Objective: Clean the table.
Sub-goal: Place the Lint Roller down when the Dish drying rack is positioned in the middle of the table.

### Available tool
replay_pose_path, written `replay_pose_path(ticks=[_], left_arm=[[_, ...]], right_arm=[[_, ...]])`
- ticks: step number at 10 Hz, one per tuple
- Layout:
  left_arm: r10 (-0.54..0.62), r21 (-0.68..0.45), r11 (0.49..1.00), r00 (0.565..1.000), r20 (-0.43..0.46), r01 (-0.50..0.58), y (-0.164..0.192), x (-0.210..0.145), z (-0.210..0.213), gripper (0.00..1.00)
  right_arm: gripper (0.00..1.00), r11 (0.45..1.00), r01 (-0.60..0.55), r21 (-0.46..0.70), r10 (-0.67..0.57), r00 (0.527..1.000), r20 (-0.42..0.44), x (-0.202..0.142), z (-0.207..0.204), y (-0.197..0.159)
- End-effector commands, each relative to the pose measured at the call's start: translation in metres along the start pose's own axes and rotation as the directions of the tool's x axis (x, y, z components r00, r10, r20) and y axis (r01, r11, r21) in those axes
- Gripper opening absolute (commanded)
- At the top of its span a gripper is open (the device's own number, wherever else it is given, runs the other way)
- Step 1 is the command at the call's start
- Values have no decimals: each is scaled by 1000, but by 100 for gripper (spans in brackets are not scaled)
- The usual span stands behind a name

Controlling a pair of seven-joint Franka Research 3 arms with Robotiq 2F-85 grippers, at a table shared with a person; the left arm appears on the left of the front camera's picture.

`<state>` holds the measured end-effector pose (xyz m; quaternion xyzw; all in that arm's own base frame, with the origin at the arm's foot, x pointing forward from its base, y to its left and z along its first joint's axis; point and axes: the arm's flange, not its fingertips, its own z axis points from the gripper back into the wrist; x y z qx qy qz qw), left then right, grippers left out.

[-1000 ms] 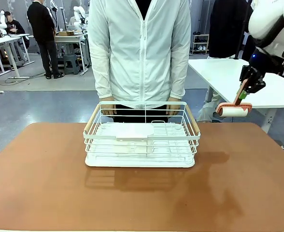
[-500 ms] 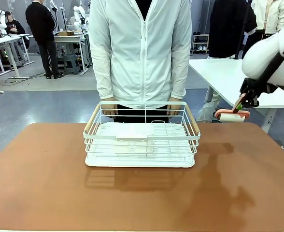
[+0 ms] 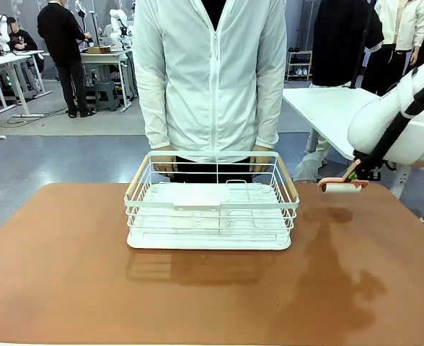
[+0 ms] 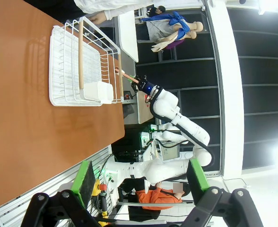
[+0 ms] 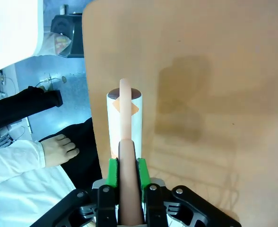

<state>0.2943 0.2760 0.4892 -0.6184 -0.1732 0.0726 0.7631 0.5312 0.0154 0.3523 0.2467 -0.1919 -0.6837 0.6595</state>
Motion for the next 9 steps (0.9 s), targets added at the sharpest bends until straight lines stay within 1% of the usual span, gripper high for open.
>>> replay_pose_path(ticks=[1, 2, 3, 4, 5, 7, 9], left_arm=[[-2, -2, 1000, 1000, 4, 2, -1, -1, 2, 100], [-2, -2, 1000, 1000, 4, 2, -1, -1, 2, 100], [-2, -2, 1000, 1000, 4, 2, -1, -1, 2, 100], [-2, -2, 1000, 1000, 4, 2, -1, -1, 2, 100], [-2, -2, 1000, 1000, 4, 2, -1, -1, 2, 100], [-2, -2, 1000, 1000, 4, 2, -1, -1, 2, 100], [-2, -2, 1000, 1000, 4, 2, -1, -1, 2, 100]], right_arm=[[21, 996, 7, 85, -7, 1000, -6, 8, -13, -21], [21, 996, -8, 86, 7, 1000, 11, 9, -20, -29], [21, 998, 5, 69, -5, 1000, -2, 12, -26, -35], [21, 997, 15, 81, -14, 1000, -22, 13, -28, -40], [21, 997, 5, 74, -3, 1000, -19, 14, -31, -46], [21, 1000, 5, 30, -5, 1000, -24, 17, -36, -53], [21, 1000, 2, -28, -2, 1000, -6, 19, -40, -55]])
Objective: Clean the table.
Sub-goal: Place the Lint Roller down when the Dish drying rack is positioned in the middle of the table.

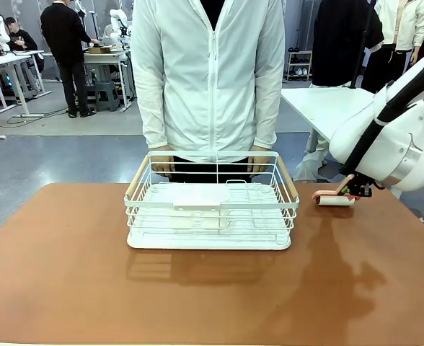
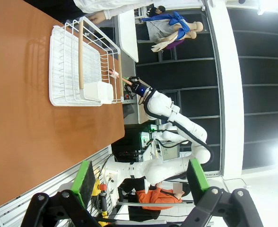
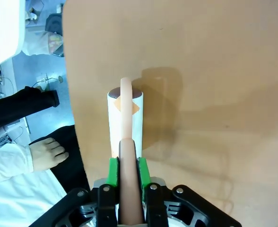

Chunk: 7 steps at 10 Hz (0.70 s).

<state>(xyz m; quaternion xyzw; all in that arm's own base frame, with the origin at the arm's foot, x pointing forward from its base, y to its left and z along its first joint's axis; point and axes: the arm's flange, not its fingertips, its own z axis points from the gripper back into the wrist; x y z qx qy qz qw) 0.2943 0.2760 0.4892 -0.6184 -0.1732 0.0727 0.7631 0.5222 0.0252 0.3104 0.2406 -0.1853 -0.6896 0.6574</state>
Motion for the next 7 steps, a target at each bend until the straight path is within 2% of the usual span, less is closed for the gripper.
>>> replay_pose_path(ticks=[1, 2, 5, 7], left_arm=[[-2, -2, 1000, 1000, 4, 2, -1, -1, 2, 100], [-2, -2, 1000, 1000, 4, 2, -1, -1, 2, 100], [-2, -2, 1000, 1000, 4, 2, -1, -1, 2, 100], [-2, -2, 1000, 1000, 4, 2, -1, -1, 2, 100]], right_arm=[[21, 1000, -2, -18, 2, 1000, -9, 26, -12, -23], [21, 1000, 10, -16, -10, 1000, -20, 26, -11, -22], [47, 999, 23, -37, -24, 999, -28, 26, -5, -21], [64, 998, 21, -66, -22, 999, -29, 26, 16, -12]])
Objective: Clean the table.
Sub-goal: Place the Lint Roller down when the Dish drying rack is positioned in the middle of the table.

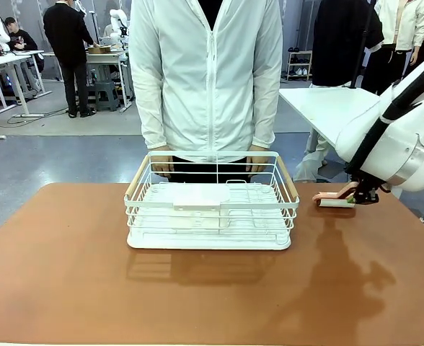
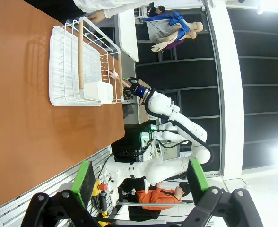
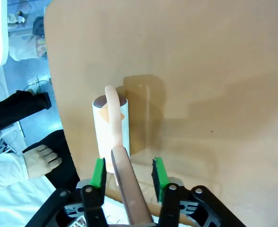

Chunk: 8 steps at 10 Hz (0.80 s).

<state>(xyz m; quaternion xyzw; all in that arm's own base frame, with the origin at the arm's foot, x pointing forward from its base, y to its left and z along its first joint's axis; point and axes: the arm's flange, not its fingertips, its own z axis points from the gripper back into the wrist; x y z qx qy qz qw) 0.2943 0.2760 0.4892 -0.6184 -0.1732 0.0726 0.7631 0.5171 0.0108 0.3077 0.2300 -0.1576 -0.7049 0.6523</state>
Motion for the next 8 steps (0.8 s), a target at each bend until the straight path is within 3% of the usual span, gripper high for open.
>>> replay_pose_path(ticks=[1, 4, 8], left_arm=[[-2, -2, 1000, 1000, 4, 2, -1, -1, 2, 100], [-2, -2, 1000, 1000, 4, 2, -1, -1, 2, 100], [-2, -2, 1000, 1000, 4, 2, -1, -1, 2, 100]], right_arm=[[72, 999, -29, -39, 28, 999, -30, 10, 34, 1], [98, 969, -90, -229, 92, 996, -3, 2, 70, 24], [100, 965, -65, -255, 60, 998, -29, -3, 92, 42]])
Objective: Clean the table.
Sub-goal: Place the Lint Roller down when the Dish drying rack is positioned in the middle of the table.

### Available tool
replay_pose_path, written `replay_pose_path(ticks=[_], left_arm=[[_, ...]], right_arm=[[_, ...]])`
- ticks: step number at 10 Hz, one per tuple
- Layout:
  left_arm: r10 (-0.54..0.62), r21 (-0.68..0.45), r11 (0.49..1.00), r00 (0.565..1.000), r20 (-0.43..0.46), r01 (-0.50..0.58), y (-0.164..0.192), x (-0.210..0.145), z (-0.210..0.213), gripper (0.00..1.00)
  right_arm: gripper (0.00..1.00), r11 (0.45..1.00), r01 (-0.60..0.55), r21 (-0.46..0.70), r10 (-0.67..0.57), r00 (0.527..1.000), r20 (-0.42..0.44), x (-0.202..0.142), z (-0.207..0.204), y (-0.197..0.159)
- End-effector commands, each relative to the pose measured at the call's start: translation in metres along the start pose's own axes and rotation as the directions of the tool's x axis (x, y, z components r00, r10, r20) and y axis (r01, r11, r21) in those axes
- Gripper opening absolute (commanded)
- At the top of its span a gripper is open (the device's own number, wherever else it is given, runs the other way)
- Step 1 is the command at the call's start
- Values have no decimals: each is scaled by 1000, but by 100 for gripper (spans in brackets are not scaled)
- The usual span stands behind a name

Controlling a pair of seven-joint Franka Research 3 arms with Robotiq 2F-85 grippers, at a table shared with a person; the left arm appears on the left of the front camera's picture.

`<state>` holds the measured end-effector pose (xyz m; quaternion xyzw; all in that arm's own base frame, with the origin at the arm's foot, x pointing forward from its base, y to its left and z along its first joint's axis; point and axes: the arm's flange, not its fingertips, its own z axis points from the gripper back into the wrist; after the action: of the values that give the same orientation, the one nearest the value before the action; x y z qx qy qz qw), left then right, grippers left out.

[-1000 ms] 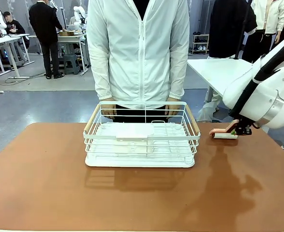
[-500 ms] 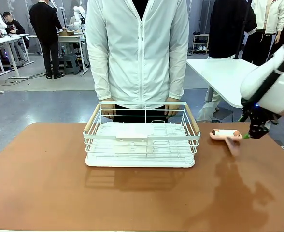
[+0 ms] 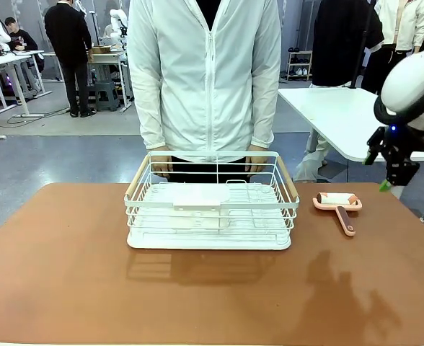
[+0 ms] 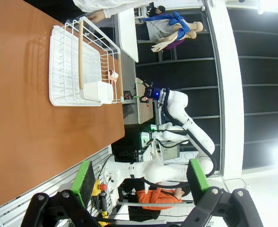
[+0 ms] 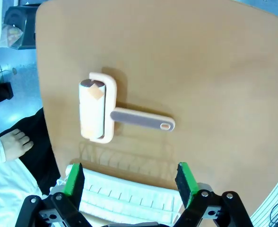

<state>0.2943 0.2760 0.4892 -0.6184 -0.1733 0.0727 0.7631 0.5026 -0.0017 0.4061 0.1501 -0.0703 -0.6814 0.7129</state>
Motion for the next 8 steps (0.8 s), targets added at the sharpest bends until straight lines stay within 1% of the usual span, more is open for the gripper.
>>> replay_pose_path(ticks=[1, 2, 8], left_arm=[[-2, -2, 1000, 1000, 4, 2, -1, -1, 2, 100], [-2, -2, 1000, 1000, 4, 2, -1, -1, 2, 100], [-2, -2, 1000, 1000, 4, 2, -1, -1, 2, 100]], right_arm=[[100, 998, 60, -13, -60, 998, 5, -4, 1, 5], [100, 1000, 0, 0, 0, 1000, 0, 0, 0, 0], [100, 1000, 0, 0, 0, 1000, 0, 0, 0, 0]])
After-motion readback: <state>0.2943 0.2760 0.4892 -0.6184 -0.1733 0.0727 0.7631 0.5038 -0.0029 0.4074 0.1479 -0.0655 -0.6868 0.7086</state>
